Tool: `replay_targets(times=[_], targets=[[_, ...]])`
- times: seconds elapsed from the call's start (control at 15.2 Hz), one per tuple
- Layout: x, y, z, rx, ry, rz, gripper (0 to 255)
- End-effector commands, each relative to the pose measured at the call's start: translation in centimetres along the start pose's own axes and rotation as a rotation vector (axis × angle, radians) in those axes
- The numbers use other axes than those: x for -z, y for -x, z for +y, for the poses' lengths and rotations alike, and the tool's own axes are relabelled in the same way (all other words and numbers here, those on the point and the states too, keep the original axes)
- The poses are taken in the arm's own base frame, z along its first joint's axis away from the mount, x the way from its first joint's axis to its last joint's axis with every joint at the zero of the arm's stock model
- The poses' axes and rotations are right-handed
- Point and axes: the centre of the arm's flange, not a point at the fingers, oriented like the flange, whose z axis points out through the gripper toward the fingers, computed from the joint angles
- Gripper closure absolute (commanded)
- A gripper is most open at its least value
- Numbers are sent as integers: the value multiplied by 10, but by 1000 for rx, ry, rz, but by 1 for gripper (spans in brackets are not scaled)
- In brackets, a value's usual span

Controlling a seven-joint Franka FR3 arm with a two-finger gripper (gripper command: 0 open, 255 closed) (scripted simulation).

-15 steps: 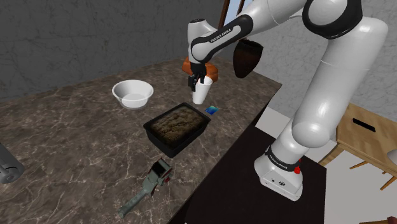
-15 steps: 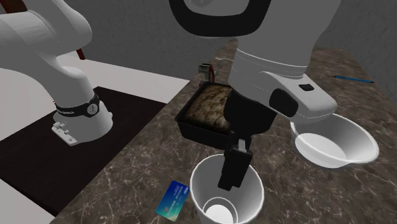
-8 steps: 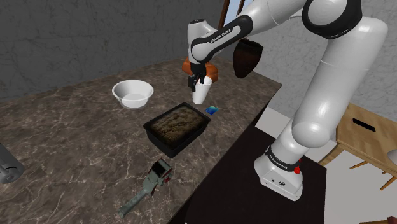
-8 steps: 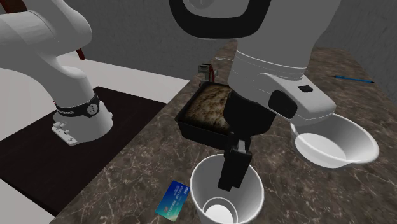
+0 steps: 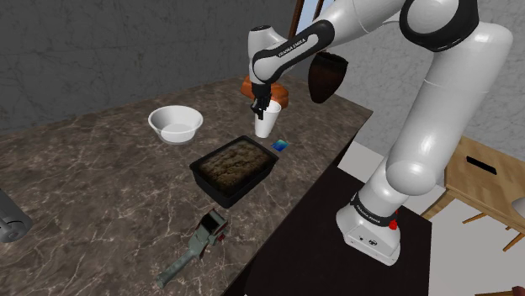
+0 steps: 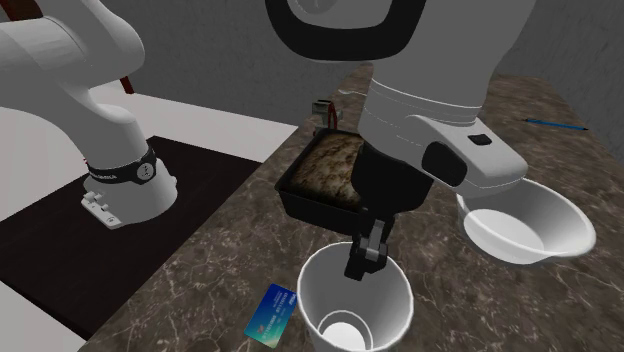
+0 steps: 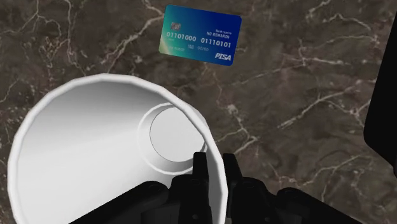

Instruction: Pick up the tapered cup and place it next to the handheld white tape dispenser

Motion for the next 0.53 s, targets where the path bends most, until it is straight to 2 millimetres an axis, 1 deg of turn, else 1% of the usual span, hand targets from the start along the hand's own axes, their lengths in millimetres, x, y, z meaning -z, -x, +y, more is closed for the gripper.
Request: replay_targets(times=[0.0, 0.07, 0.46], targets=[[0, 0, 0, 0, 0, 0, 255], [0, 0, 0, 0, 0, 0, 255], [31, 4, 5, 0, 0, 0, 255]])
